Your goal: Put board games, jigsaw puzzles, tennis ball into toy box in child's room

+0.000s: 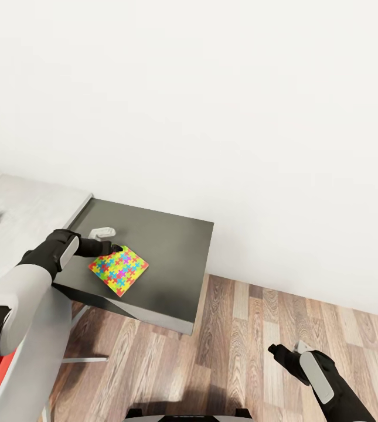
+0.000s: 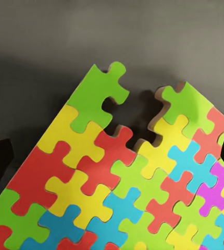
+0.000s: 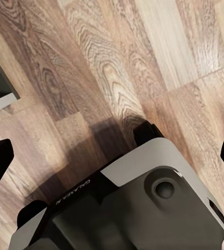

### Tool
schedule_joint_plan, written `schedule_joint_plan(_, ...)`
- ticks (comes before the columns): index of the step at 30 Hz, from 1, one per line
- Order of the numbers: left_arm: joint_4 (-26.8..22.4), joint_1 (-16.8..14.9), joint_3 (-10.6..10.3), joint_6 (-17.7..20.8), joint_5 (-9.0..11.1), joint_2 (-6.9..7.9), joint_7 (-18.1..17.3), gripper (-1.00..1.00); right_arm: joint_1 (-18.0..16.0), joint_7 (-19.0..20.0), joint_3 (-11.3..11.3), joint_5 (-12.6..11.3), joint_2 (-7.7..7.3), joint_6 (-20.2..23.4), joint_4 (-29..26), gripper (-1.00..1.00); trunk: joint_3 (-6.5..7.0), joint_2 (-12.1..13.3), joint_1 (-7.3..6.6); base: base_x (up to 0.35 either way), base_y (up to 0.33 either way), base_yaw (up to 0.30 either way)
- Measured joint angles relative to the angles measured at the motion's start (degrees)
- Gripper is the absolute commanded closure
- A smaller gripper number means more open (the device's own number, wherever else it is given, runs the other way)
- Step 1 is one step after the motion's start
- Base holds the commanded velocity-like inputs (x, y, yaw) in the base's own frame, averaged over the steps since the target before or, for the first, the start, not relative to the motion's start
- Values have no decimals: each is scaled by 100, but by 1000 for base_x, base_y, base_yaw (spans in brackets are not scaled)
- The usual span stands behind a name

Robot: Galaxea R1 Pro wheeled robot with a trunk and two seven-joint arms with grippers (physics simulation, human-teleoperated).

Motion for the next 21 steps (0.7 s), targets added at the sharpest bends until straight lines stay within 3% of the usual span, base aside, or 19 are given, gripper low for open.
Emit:
schedule_joint_plan(6, 1, 2, 0, 5, 5, 0, -70, -100, 1, 1, 0, 0, 0, -3, 0, -100, 0, 0, 0, 0, 0, 0)
schedule_joint_plan(13, 7, 3, -25, 20, 1, -6, -415, -100, 1, 4, 0, 0, 0, -2, 0, -100, 0, 0, 0, 0, 0, 0)
schedule_joint_plan(18, 8, 4, -365, 24, 6, -23, -492, -100, -2, 4, 0, 0, -3, 2, 0, -100, 0, 0, 0, 0, 0, 0)
schedule_joint_plan(21, 8, 4, -450, 26, 8, -30, -629, -100, -2, 4, 0, 0, -6, 5, 0, -100, 0, 0, 0, 0, 0, 0)
